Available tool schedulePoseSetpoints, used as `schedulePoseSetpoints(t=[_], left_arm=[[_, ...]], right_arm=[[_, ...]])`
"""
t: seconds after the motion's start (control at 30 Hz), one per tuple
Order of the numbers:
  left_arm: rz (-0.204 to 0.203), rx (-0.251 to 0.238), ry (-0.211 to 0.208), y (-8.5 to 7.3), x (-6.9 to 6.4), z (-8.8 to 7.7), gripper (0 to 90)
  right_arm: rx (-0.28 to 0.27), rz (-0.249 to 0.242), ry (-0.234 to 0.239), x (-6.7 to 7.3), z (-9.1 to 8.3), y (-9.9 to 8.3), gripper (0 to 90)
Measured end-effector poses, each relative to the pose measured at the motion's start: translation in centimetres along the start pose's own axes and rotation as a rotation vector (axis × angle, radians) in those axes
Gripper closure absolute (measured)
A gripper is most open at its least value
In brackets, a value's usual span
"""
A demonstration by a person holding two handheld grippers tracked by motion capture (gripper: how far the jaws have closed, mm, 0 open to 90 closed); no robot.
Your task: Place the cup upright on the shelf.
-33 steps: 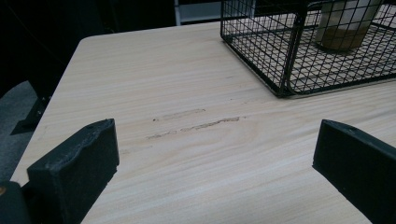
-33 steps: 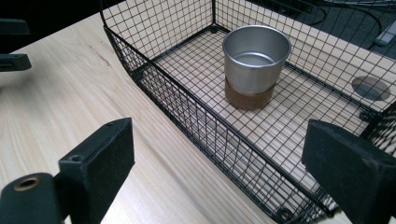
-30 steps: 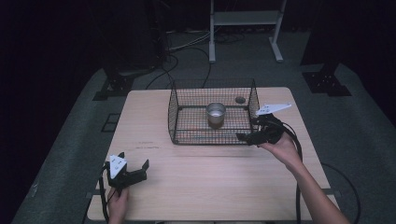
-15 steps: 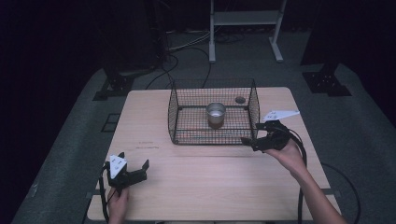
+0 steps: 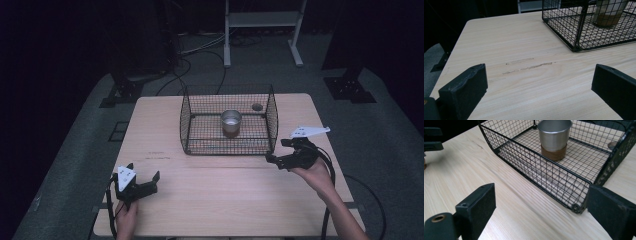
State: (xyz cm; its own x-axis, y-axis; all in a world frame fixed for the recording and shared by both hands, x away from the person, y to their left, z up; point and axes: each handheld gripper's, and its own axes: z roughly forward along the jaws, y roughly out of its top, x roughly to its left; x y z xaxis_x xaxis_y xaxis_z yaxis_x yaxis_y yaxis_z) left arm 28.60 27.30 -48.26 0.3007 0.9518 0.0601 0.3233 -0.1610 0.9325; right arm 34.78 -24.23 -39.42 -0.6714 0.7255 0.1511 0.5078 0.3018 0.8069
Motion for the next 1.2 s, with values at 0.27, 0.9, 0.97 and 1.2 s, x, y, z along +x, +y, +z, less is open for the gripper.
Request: schedulePoseSetpoints(t=[0.27, 0.9, 0.97, 1.2], left_arm=[[0.003, 0.002, 0.000, 0.0, 0.0, 0.0, 0.0], [0.004, 0.003, 0.001, 0.0, -0.1, 0.0, 0.0], [0.003, 0.004, 0.001, 0.0, -0.1, 0.0, 0.0], [0.004, 0.004, 0.001, 0.0, -0.1, 0.0, 0.0]], right_arm=[[0.007, 0.010, -0.016, -0.3, -0.3, -1.5, 8.7], [0.008, 0.050, -0.042, -1.0, -0.8, -4.4, 8.8], [0.002, 0.053, -0.048, -1.1, -0.9, -4.7, 8.7], [-0.010, 0.079, -0.059, -1.2, -1.2, -5.6, 8.7]])
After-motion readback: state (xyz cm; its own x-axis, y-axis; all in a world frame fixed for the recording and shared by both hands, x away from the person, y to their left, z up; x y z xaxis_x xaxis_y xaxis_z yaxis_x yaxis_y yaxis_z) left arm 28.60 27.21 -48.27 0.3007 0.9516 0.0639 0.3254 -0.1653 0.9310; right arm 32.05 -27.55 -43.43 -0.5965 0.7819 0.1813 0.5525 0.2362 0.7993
